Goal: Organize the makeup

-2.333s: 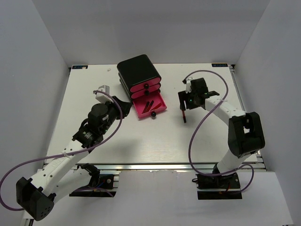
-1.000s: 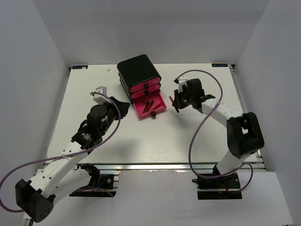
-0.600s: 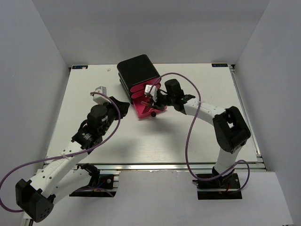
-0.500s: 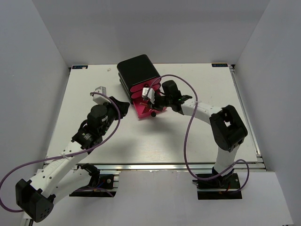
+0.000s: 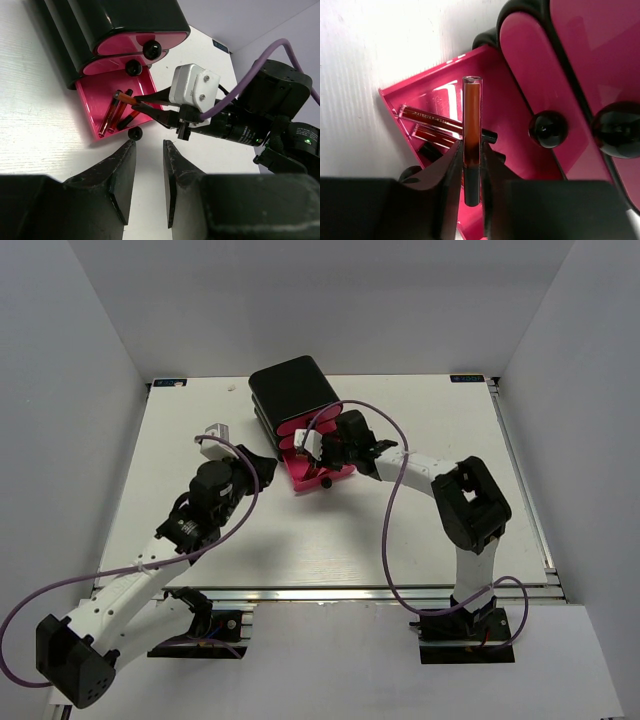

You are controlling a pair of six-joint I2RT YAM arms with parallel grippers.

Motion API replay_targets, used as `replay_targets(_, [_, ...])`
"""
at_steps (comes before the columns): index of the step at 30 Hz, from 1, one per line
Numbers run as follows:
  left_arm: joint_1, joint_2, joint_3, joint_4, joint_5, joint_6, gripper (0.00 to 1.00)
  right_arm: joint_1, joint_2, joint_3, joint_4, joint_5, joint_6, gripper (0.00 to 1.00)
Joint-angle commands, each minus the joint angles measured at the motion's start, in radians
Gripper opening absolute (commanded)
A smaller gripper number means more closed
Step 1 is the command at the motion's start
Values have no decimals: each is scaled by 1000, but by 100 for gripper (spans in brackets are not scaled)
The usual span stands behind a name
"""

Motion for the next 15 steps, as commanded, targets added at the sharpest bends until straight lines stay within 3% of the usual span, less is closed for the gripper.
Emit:
replay_targets(1, [5, 4, 3, 9, -13, -2, 40, 7, 14, 41, 6, 20, -27, 24])
replay_targets(6, [5, 30, 15, 17, -16, -2, 42, 7, 19, 41, 8, 23, -24, 42])
replay_targets(8, [8, 44, 29, 14, -10, -6, 42, 7, 14, 41, 6, 23, -21, 44])
replay_targets(11, [25, 83, 65, 8, 13, -14, 59, -2, -3, 47, -6, 8, -2, 46])
replay_targets(13, [57, 119, 101, 3, 56, -8, 69, -15, -35, 65, -90, -22, -1, 41])
replay_targets(15, [102, 159, 177, -8, 102, 14, 70, -65, -82, 102, -197, -167, -46, 15])
